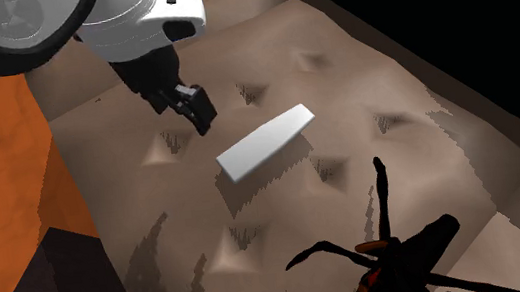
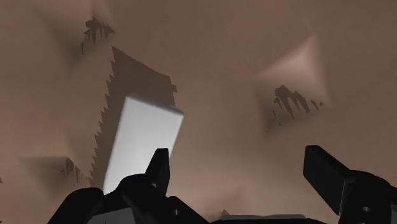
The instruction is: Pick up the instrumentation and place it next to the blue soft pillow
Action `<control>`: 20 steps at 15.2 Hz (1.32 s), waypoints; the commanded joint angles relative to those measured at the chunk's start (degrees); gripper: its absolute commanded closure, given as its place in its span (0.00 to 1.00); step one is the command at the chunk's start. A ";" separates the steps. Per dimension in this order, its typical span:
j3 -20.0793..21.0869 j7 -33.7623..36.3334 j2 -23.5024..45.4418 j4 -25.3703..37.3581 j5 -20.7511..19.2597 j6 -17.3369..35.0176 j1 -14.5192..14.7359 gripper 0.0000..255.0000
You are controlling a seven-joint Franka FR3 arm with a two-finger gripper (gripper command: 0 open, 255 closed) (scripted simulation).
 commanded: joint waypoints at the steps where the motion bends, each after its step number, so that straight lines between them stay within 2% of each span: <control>1: -1.44 0.88 3.76 2.55 0.66 1.23 -1.12 0.00; 11: -7.16 4.54 20.12 14.24 6.40 5.10 -6.23 0.00; 18: -7.16 4.04 22.14 10.67 7.11 10.60 -6.41 0.00; 20: -7.16 4.04 22.14 10.67 7.11 10.60 -6.41 0.00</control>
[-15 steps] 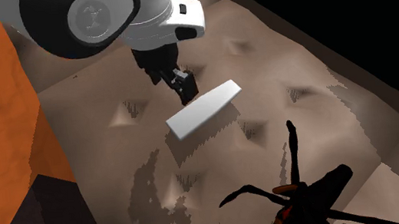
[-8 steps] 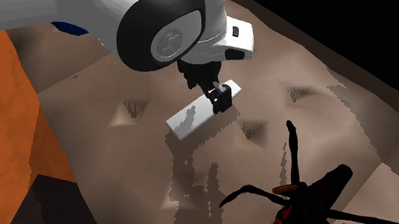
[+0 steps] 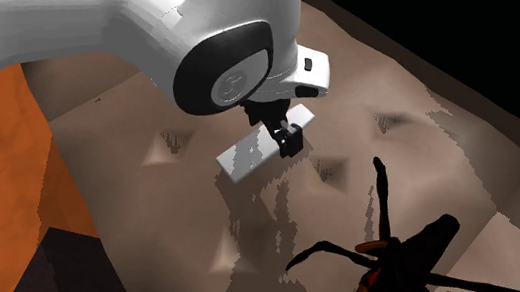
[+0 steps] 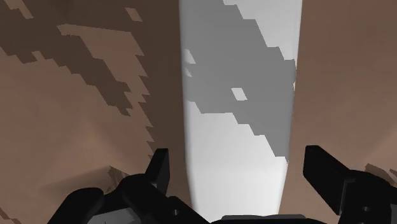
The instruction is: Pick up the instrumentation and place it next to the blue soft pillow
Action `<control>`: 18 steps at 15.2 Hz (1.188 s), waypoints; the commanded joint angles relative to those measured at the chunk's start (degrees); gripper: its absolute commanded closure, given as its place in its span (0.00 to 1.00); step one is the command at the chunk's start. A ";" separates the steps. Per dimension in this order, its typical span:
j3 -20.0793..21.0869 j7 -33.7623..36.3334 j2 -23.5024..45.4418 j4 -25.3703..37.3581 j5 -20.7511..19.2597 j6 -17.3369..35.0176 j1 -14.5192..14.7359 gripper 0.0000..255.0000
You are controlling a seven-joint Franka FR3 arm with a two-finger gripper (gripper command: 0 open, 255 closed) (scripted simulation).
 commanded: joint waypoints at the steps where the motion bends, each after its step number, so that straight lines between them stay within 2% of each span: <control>1: 0.01 -0.02 0.14 -0.17 0.05 0.34 0.00 0.00; 6: 0.01 -0.02 0.14 -0.17 0.05 0.33 0.00 0.00; 7: 0.01 -0.02 0.14 -0.17 0.05 0.33 0.00 1.00; 16: 0.01 -0.02 0.15 -0.17 0.05 0.34 0.00 1.00; 18: -0.01 0.11 -0.45 0.70 -0.16 -1.10 0.04 1.00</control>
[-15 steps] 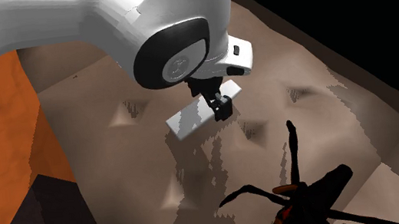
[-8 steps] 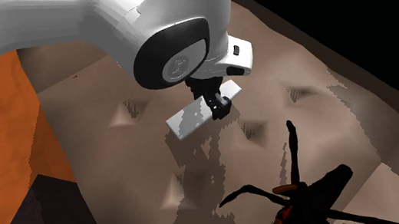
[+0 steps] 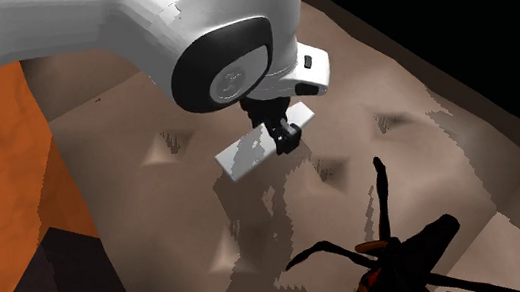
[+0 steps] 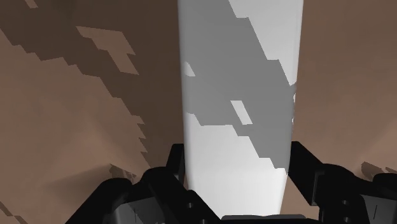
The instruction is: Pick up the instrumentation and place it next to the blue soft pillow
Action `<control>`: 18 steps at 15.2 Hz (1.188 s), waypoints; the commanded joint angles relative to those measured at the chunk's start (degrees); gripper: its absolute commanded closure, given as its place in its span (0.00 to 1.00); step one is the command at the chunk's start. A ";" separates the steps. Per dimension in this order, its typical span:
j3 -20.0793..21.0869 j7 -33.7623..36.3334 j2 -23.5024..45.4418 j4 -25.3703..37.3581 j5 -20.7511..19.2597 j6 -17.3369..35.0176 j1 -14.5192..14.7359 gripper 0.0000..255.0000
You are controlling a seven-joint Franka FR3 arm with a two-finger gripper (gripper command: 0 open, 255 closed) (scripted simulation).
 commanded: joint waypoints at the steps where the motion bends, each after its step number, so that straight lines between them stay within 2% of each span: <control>1: -0.04 0.03 -0.46 0.85 -0.16 -1.28 0.00 1.00; 18: -0.04 0.51 -3.32 10.70 -1.09 -13.86 0.17 1.00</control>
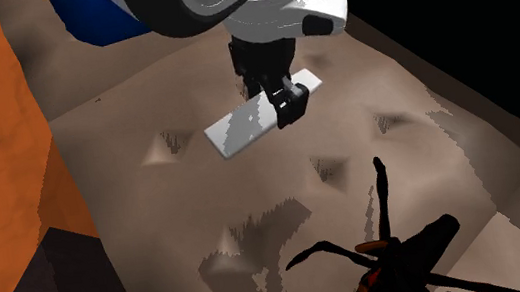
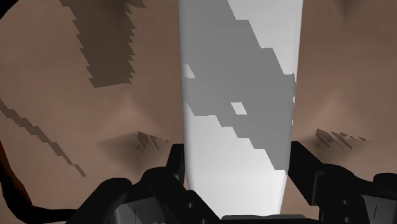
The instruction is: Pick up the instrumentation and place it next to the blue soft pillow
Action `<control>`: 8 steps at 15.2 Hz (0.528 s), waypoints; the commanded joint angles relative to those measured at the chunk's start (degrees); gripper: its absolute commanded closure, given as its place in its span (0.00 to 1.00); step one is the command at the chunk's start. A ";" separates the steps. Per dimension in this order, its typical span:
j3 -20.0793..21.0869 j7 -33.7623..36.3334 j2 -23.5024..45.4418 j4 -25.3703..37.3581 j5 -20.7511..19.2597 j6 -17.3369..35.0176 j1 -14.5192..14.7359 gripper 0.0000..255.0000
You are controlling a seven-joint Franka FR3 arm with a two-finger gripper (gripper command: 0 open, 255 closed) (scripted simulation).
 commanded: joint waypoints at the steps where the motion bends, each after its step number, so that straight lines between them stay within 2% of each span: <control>1: 0.03 0.09 -0.23 1.22 -0.08 -1.44 0.04 1.00; 8: 0.01 0.01 -0.25 6.59 -0.07 -6.83 0.02 1.00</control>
